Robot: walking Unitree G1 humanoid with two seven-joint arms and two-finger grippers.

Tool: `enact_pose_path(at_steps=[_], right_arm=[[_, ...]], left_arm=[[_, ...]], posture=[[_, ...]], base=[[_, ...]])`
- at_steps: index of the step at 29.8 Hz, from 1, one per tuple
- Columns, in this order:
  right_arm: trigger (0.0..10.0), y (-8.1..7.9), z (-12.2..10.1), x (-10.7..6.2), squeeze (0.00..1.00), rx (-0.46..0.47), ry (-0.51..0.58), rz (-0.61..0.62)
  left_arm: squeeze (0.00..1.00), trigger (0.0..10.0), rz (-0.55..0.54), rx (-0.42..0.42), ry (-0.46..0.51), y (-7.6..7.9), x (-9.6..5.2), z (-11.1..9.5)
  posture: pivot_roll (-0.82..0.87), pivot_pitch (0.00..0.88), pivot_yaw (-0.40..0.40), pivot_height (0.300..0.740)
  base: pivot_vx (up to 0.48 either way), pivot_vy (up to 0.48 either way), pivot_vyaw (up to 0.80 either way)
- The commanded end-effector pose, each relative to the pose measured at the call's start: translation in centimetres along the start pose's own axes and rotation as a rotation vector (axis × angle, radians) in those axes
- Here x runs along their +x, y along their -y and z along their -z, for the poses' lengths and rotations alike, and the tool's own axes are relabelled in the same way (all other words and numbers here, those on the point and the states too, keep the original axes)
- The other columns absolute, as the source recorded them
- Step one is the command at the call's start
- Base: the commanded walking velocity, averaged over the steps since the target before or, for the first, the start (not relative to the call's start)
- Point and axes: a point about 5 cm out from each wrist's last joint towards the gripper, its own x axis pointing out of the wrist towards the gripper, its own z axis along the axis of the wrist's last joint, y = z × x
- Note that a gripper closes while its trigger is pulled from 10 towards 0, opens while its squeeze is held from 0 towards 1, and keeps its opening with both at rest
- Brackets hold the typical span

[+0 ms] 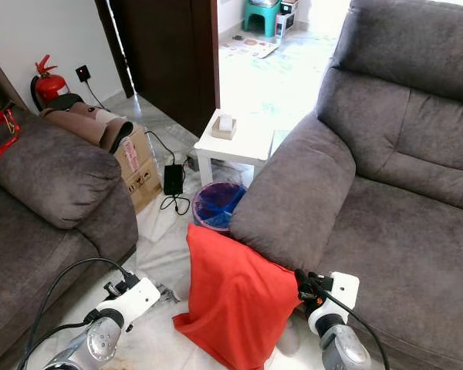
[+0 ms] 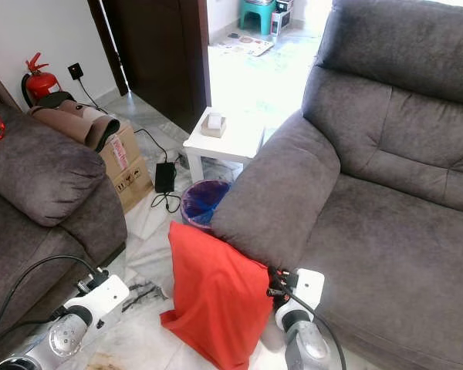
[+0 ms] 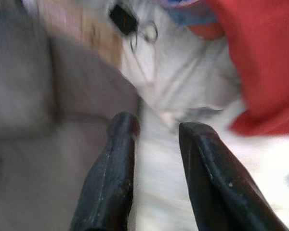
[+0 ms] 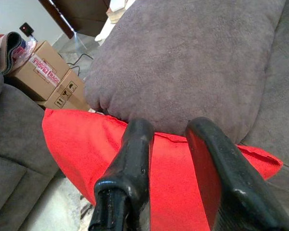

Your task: Move the pillow to the sofa from floor

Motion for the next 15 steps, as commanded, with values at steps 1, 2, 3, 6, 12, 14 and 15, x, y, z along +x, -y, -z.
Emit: enact_pose_path(at_steps=[1,2,3,6,12,14,15], right_arm=[[10.0,-0.2,0.4,-0.1,0.0,0.017,-0.014,0.003],[10.0,-0.2,0.3,0.0,0.0,0.021,-0.006,0.004],[10.0,-0.2,0.2,0.0,0.0,0.025,0.003,0.004],[10.0,-0.3,-0.5,0.1,0.0,0.038,0.058,-0.006],[10.0,-0.4,-1.6,0.3,0.0,0.03,0.118,-0.027],[10.0,-0.2,-1.4,0.2,0.0,0.027,0.108,-0.017],[10.0,-0.1,-1.3,0.2,0.0,0.027,0.102,-0.012]], left_arm=[[0.0,10.0,-0.004,-0.232,-0.157,0.4,-1.0,2.9],[0.0,10.0,-0.004,-0.309,-0.199,0.7,-1.4,3.6],[0.0,10.0,-0.004,-0.351,-0.23,1.1,-1.7,4.2],[0.0,10.0,-0.041,-0.438,-0.295,2.0,-2.7,5.7],[0.0,10.0,0.001,-0.528,-0.33,4.4,-3.8,6.5],[0.0,10.0,0.029,-0.508,-0.332,4.9,-3.9,6.5],[0.0,10.0,0.038,-0.497,-0.332,5.0,-4.0,6.5]], posture=[[0.01,0.154,0.053,0.74],[0.01,0.152,0.053,0.74],[0.01,0.152,0.053,0.74],[0.0,0.151,0.048,0.74],[0.0,0.138,0.039,0.74],[0.0,0.134,0.04,0.74],[0.0,0.134,0.04,0.74]], base=[[0.0,0.0,0.0],[0.0,0.0,0.0],[0.0,0.0,0.0],[0.0,0.0,0.0],[0.0,0.0,0.0],[0.0,0.0,0.0],[0.0,0.0,0.0]])
